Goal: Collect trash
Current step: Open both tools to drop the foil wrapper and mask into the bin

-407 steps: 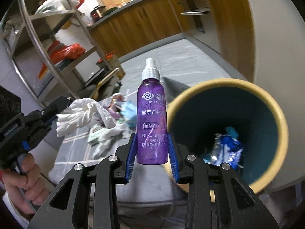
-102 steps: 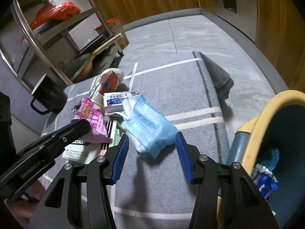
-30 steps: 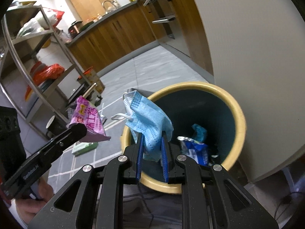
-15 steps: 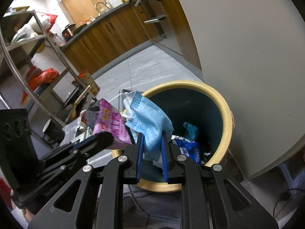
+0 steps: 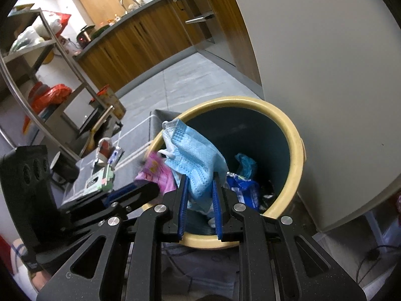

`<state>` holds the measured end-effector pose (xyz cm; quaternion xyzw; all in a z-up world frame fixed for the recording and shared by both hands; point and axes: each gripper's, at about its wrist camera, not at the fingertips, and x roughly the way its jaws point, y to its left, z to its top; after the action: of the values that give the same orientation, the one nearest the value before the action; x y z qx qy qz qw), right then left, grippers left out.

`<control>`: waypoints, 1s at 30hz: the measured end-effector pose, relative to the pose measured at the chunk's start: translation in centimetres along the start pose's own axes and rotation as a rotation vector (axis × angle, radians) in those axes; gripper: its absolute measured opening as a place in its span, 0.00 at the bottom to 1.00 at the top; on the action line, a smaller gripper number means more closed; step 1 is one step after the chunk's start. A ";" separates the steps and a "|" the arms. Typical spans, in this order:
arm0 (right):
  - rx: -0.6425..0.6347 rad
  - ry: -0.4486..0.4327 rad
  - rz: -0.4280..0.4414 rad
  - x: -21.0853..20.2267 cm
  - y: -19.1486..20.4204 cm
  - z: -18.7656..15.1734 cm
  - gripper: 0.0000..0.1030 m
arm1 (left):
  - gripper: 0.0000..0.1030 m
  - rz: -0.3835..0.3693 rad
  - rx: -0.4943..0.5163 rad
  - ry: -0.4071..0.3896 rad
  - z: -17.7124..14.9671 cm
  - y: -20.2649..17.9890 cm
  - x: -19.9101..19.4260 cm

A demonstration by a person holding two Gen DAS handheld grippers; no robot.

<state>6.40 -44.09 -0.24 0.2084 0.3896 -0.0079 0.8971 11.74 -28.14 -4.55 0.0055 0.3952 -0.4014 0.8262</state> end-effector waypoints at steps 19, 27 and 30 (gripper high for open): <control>-0.022 0.014 -0.046 1.0 0.6 -0.5 0.39 | 0.49 0.038 -0.049 -0.050 -0.2 1.8 -2.4; -0.015 -0.001 -0.034 0.9 0.8 -0.5 0.45 | 0.55 0.078 -0.104 -0.083 -0.5 4.2 -4.9; -0.026 -0.010 -0.022 0.7 1.6 -0.4 0.51 | 0.66 0.110 -0.141 -0.099 -0.7 5.6 -6.1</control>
<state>6.84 -42.35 -0.37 0.1924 0.3873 -0.0138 0.9015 12.78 -20.12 -2.72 -0.0506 0.3802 -0.3264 0.8639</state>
